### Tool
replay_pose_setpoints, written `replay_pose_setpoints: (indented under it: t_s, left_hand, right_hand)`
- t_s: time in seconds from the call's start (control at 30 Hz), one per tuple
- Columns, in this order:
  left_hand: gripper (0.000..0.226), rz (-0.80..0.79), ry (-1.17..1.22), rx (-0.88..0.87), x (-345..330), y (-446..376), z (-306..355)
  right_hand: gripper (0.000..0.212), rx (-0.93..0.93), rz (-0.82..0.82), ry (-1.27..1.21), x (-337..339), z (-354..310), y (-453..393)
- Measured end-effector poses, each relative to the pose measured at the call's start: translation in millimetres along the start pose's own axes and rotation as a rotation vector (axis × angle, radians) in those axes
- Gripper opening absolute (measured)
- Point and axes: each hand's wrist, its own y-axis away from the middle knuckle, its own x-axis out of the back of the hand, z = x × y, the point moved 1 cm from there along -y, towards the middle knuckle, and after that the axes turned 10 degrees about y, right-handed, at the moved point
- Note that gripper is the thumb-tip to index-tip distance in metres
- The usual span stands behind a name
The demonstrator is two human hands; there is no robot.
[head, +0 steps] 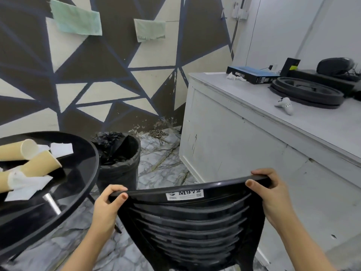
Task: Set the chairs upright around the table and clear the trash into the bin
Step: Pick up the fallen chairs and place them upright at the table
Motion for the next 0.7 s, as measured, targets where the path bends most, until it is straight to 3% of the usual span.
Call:
replay_pose_setpoints:
  t_s: [0.17,0.33,0.5,0.7]
  left_hand:
    - [0.032,0.093,0.074,-0.005,33.0,-19.4,5.5]
    - [0.017,0.179,0.102,-0.015,48.2,-26.8,28.0]
    - [0.035,0.304,0.06,-0.036,60.1,-21.5,55.1]
    - [0.036,0.441,-0.027,-0.105,66.4,0.7,75.5]
  right_hand:
    - [0.072,0.028,-0.043,0.015,-49.4,-20.9,-29.2]
    - [0.068,0.029,-0.119,-0.031,-81.6,-22.9,-55.8]
    - [0.071,-0.017,-0.211,-0.127,-115.2,-9.8,-76.8]
    - [0.064,0.012,-0.389,-0.19,-155.0,-6.6,-103.7]
